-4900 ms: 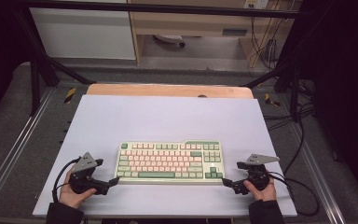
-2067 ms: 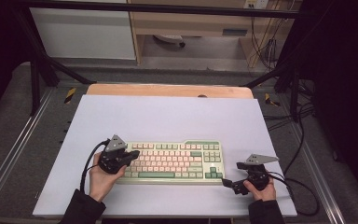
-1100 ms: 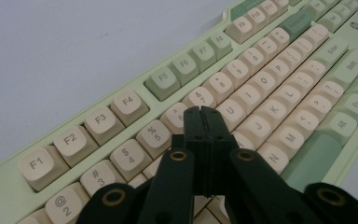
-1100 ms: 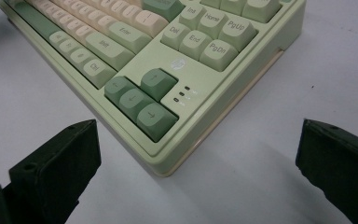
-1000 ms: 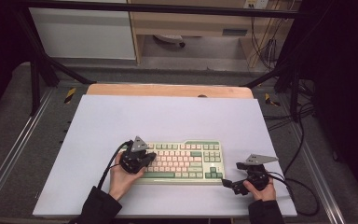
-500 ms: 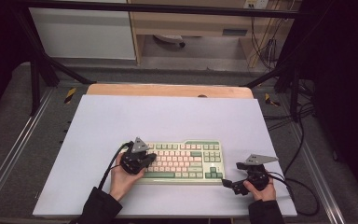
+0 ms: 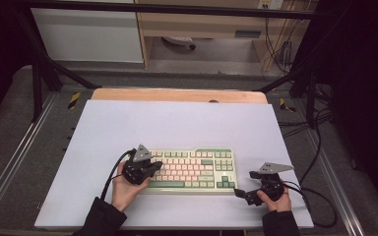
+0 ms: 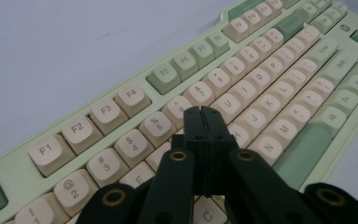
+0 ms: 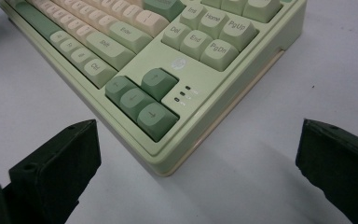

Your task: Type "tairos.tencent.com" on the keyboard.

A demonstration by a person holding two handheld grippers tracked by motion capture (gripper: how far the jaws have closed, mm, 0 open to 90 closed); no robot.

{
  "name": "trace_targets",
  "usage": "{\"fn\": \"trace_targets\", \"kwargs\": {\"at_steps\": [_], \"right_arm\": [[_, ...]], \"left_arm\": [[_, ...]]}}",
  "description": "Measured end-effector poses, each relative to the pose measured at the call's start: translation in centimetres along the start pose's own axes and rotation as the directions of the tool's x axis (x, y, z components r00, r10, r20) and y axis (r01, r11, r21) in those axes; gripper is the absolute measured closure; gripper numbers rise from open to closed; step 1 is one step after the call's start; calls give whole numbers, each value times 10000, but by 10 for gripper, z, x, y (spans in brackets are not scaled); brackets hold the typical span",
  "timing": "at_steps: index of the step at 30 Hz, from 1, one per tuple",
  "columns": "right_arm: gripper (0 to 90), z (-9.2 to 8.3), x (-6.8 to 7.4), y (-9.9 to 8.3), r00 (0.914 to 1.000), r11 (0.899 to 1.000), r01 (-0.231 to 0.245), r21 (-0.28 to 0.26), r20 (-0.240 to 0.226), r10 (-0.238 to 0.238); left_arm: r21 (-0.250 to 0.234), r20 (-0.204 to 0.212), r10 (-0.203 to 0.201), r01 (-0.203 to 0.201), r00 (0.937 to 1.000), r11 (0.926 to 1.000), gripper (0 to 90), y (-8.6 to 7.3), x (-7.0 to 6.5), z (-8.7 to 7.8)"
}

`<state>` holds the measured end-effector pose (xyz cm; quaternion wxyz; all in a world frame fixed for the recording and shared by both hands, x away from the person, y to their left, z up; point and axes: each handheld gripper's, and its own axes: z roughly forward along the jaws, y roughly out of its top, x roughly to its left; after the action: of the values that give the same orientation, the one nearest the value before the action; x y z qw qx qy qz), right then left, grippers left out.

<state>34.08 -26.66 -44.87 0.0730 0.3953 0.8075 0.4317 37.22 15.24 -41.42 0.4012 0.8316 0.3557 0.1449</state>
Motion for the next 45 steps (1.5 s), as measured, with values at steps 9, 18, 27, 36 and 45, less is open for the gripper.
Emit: {"fn": "trace_targets", "kwargs": {"at_steps": [9, 18, 27, 36, 45], "right_arm": [[5, 0, 0, 0, 10000, 10000, -17, 3, -14, 17], [5, 0, 0, 0, 10000, 10000, -11, 10, -9, 11], [5, 0, 0, 0, 10000, 10000, -15, 12, -9, 15], [5, 0, 0, 0, 10000, 10000, -12, 14, -2, 12], [5, -1, 1, 0, 10000, 10000, -12, 2, -1, 12]], "left_arm": [[-55, 30, -97, 97, 9999, 9999, 900, -5, 5, -13], [-113, -111, -197, 196, 9997, 9997, 900, -13, 12, -26], [-81, -323, -360, 357, 9988, 9993, 900, -25, 22, -35], [31, -511, -577, 579, 9970, 9983, 900, -33, 29, -36], [220, -567, -583, 596, 9967, 9980, 900, -38, 31, -33]]}}
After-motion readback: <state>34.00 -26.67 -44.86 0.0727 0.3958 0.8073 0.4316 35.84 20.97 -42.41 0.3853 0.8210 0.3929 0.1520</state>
